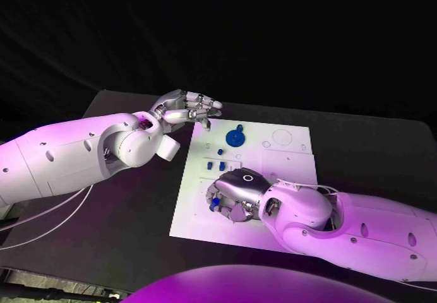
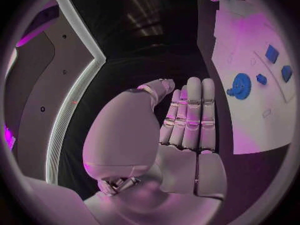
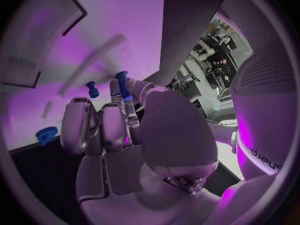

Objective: Assemble the parts on the task board

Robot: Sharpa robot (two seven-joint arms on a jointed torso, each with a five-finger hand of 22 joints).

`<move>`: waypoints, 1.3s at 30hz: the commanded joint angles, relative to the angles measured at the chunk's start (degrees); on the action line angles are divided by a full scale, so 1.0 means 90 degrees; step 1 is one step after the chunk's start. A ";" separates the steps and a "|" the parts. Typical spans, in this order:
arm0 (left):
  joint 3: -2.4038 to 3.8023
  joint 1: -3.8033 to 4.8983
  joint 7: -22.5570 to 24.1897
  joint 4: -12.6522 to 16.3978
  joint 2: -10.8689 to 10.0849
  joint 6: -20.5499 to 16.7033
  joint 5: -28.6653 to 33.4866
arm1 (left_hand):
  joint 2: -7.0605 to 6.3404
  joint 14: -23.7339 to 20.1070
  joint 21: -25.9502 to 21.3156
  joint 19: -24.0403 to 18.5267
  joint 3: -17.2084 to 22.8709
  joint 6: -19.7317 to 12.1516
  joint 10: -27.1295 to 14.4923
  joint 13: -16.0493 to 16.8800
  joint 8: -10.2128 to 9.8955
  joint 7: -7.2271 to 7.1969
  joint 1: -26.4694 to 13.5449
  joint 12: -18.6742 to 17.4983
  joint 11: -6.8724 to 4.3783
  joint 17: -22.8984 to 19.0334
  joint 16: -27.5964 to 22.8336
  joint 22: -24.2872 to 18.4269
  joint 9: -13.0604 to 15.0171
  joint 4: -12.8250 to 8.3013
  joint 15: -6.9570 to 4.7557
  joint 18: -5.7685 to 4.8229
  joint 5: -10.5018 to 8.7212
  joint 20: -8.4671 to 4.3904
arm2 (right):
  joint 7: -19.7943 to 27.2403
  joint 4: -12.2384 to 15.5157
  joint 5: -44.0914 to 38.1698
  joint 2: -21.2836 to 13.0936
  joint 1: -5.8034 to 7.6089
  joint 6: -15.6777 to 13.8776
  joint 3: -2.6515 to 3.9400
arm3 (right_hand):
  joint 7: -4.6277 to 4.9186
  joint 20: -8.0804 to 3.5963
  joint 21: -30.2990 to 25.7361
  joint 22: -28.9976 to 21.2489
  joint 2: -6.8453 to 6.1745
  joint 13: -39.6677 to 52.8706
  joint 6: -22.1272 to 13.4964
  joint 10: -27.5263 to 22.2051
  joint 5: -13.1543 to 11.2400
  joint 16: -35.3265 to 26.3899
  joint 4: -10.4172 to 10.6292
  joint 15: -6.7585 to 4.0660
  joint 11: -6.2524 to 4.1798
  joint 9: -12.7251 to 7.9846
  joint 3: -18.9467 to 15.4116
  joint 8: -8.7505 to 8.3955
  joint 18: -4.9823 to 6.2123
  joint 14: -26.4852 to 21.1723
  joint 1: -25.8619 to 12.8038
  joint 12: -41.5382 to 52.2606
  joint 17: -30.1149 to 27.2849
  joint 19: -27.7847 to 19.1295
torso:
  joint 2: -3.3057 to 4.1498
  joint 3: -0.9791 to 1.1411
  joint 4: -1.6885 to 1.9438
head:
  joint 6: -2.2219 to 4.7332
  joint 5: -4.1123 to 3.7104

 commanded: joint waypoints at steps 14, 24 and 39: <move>0.0003 0.0006 0.0006 0.0021 0.0008 0.0110 -0.0002 | -0.0003 -0.0045 -0.0024 -0.0044 -0.0014 -0.0064 -0.0048 0.0009 0.0043 0.0005 -0.0072 0.0030 -0.0002 -0.0009 0.0029 -0.0002 0.0009 -0.0024 0.0012 0.0083 0.0008 0.0008 | 0.0038 -0.0027 -0.0024 -0.0014 -0.0010 -0.0092 -0.0017 | 0.0002 0.0037 -0.0082 0.1040 -0.0252 0.0103 -0.0422 0.0068 0.0066 0.0079 -0.0012 0.0031 -0.0233 -0.0136 -0.0169 -0.0277 -0.0054 0.0037 -0.0245 0.0048 0.0066 0.0011 | -0.0002 0.0003 -0.0007 | 0.0030 -0.0009; 0.0003 0.0006 0.0002 0.0017 0.0007 0.0112 -0.0003 | 0.0002 -0.0045 -0.0025 -0.0042 -0.0012 -0.0073 -0.0061 0.0009 0.0045 0.0006 -0.0075 0.0037 0.0000 -0.0009 0.0034 -0.0003 0.0010 -0.0024 0.0013 0.0083 0.0009 0.0009 | 0.0026 0.0081 0.0000 -0.0115 -0.0010 -0.0307 -0.0019 | 0.0003 0.0030 -0.0118 0.1035 -0.0328 0.0141 -0.0507 0.0040 0.0075 0.0072 0.0003 0.0020 -0.0247 -0.0161 -0.0240 -0.0331 -0.0048 0.0030 -0.0318 0.0090 0.0043 0.0002 | -0.0001 0.0004 0.0006 | 0.0045 -0.0023; 0.0003 0.0004 0.0001 -0.0010 0.0015 0.0120 -0.0004 | 0.0000 -0.0047 -0.0026 -0.0041 -0.0010 -0.0080 -0.0071 0.0009 0.0047 0.0007 -0.0072 0.0045 0.0001 -0.0010 0.0038 -0.0004 0.0012 -0.0030 0.0013 0.0084 0.0009 0.0010 | 0.0169 0.0596 0.0477 -0.0765 0.0230 -0.1181 0.0053 | -0.0168 -0.0040 -0.0086 0.1068 -0.0473 0.0318 -0.1437 0.0021 0.0238 0.0051 0.0032 -0.0070 -0.0362 -0.0400 -0.0430 -0.0857 -0.0057 0.0023 -0.0356 0.0332 0.0005 0.0039 | -0.0013 0.0007 -0.0001 | 0.0113 -0.0076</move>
